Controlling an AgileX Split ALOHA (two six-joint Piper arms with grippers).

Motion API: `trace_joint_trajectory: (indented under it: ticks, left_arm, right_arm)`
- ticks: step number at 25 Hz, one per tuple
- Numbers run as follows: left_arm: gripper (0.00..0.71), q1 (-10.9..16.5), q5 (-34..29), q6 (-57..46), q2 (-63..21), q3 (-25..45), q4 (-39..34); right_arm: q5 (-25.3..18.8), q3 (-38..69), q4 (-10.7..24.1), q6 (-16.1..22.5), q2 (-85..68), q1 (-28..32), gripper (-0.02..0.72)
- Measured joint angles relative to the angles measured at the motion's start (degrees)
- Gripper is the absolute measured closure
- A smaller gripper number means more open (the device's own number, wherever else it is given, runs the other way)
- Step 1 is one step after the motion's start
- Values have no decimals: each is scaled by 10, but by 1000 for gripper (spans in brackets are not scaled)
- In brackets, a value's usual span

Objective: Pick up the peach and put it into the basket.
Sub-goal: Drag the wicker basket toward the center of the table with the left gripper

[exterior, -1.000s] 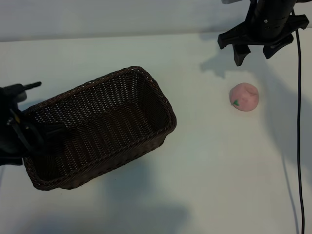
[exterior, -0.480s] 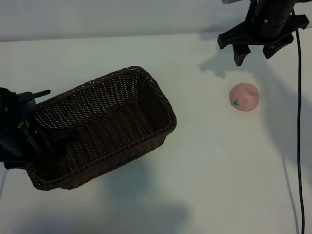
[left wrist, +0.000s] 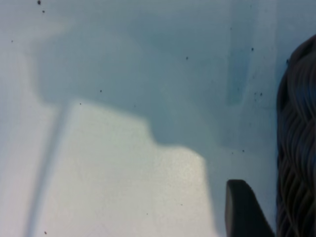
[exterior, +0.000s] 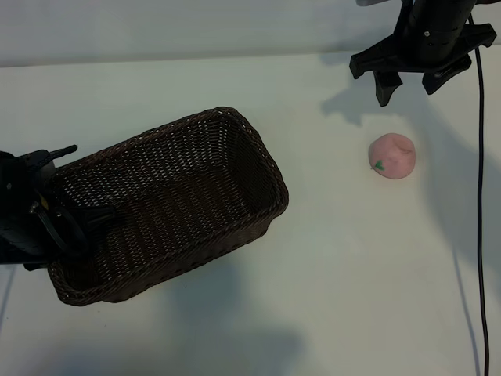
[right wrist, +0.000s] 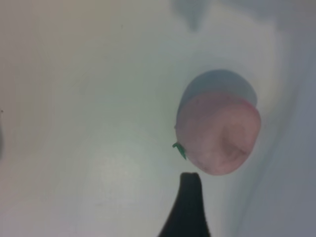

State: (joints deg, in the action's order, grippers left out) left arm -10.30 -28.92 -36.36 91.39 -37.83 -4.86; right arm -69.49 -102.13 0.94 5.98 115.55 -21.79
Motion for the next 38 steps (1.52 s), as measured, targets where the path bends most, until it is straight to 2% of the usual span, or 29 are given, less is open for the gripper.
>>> trace_joint_trajectory:
  ticks: [5, 8, 10, 13, 18, 27, 33, 38]
  left_arm:
    - [467, 0, 7, 14, -3, 0, 16]
    - [523, 0, 19, 46, -11, 3, 53]
    - [585, 0, 27, 72, -26, 5, 89]
    - [594, 0, 29, 109, -44, 5, 118]
    - [603, 0, -5, 151, -54, -19, 132]
    - [607, 0, -81, 209, -56, -122, 129]
    - [608, 0, -107, 228, -53, -205, 129]
    - [608, 0, -122, 255, -15, -258, 135]
  right_arm:
    - [0, 0, 0, 0, 0, 0, 104]
    - [0, 0, -1, -1, 0, 0, 104]
    - [0, 0, -1, -1, 0, 0, 104]
    - [0, 0, -1, -1, 0, 0, 104]
    - [0, 0, -1, -1, 0, 0, 104]
    - [0, 0, -2, -1, 0, 0, 104]
    - [0, 0, -2, -1, 0, 0, 104]
    - [0, 0, -2, -1, 0, 0, 104]
